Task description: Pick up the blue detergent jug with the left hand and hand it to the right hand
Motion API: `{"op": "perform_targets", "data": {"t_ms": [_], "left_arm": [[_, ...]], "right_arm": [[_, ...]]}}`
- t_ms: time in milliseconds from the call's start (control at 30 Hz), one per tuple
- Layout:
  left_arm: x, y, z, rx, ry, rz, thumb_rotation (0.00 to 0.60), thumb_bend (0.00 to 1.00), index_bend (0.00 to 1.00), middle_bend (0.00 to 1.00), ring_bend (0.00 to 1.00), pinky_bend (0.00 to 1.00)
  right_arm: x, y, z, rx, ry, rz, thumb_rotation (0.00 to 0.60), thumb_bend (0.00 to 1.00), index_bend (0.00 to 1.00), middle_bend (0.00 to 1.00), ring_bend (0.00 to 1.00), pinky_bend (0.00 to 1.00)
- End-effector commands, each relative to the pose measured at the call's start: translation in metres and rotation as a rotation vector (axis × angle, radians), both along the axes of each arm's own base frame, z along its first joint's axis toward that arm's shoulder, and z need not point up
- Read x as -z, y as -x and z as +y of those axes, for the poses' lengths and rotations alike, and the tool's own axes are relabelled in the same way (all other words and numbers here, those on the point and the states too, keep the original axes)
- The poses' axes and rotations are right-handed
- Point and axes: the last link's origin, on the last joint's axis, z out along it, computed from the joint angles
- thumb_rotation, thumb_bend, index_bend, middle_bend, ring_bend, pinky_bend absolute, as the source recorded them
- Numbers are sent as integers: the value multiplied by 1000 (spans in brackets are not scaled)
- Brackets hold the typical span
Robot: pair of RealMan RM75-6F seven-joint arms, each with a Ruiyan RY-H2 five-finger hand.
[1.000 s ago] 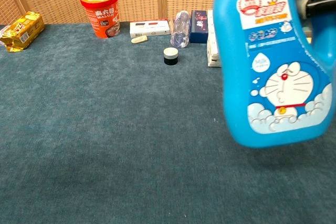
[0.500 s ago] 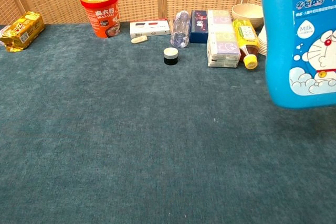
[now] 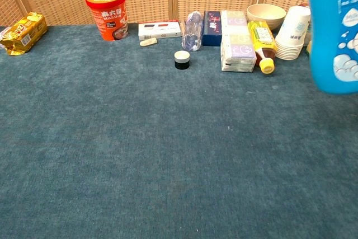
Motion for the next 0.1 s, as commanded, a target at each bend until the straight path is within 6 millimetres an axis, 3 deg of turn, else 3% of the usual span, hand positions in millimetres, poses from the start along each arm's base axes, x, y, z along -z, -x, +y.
{"op": "perform_targets", "data": {"t_ms": [33, 100], "left_arm": [[0, 19, -22, -82, -1, -5, 600, 0, 2, 0, 0, 129], [0, 27, -32, -119, 5, 3, 600, 0, 2, 0, 0, 115]], "right_arm": [[-7, 5, -3, -5, 40, 19, 600, 746, 737, 827, 641, 848], [-11, 9, -4, -3, 61, 29, 600, 746, 737, 827, 641, 848]]}}
